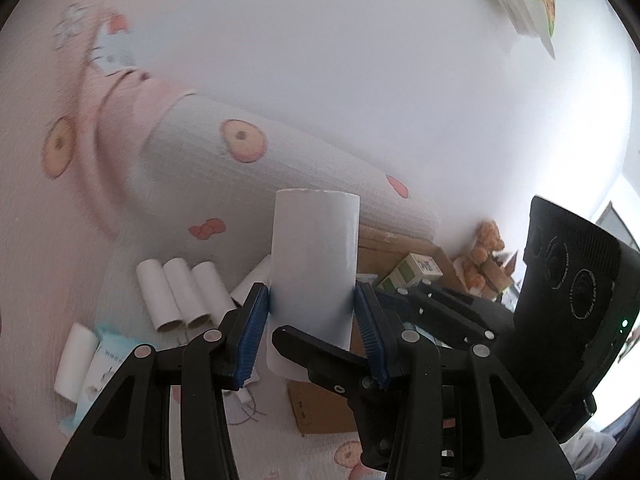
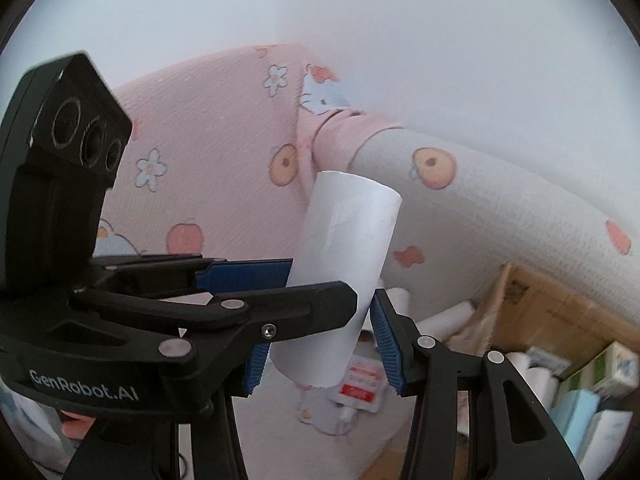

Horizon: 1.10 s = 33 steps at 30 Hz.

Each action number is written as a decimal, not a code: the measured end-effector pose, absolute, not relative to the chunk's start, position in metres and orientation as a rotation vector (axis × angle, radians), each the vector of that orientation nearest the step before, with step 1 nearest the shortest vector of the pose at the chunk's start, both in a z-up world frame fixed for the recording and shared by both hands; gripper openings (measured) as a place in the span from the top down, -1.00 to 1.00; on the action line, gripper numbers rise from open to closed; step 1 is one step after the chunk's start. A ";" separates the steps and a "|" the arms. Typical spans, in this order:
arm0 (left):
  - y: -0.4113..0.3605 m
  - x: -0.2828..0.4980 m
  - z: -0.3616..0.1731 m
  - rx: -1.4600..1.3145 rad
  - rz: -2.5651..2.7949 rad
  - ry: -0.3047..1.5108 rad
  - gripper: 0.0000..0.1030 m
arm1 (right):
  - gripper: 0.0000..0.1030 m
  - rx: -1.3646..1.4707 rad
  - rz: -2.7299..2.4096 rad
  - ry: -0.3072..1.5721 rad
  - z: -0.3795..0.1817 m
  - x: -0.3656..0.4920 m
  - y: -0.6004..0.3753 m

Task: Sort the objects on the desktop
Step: 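Lift the tube with the left gripper and carry it over the box, then lower the tube into the box beside the rolls and open the left gripper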

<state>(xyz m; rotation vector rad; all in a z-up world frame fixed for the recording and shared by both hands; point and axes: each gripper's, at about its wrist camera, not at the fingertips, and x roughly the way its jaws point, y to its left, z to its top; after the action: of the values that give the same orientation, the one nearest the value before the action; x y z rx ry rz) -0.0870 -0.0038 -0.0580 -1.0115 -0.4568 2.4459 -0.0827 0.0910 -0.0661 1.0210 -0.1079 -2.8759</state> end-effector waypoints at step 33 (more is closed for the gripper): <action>0.187 -0.206 -0.097 -1.544 2.072 -0.215 0.07 | 0.13 1.428 -2.855 -0.609 -0.098 -0.044 0.286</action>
<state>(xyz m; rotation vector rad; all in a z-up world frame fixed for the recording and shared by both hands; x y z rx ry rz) -0.2058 0.1868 -0.0974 -1.5444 -0.2151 2.0716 -0.0444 0.2857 -0.0977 1.4282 -0.6088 -2.8545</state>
